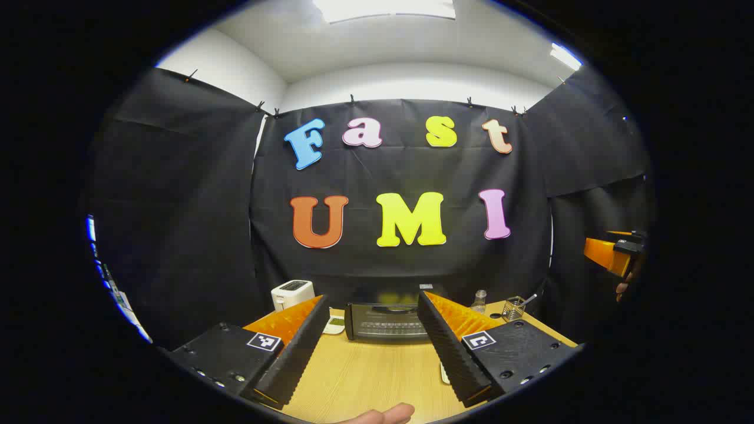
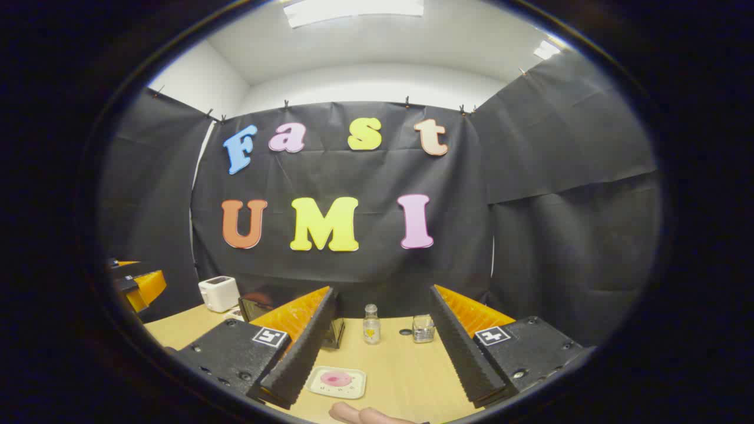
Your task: Open the electric oven with the left hand, put the food in, and close the electric oven.
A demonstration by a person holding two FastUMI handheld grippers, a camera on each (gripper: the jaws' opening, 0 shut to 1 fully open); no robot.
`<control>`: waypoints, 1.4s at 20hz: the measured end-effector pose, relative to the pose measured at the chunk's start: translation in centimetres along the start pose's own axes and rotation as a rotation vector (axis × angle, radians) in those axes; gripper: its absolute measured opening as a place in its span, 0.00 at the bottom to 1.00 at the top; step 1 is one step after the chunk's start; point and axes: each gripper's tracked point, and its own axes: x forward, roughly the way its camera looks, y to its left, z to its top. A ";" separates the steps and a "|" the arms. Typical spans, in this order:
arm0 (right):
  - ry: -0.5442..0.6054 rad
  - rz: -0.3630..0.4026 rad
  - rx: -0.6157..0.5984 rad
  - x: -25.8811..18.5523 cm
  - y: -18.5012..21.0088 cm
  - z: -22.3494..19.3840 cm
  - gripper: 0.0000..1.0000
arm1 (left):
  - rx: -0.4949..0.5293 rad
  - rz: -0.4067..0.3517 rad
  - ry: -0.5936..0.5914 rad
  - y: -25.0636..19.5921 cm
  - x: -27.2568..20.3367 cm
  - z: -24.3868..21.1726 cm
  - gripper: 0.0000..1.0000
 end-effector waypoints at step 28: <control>-0.007 0.034 -0.004 0.0 0.2 -0.3 1.00 | -0.039 -0.159 0.125 -5.4 10.6 -3.4 0.95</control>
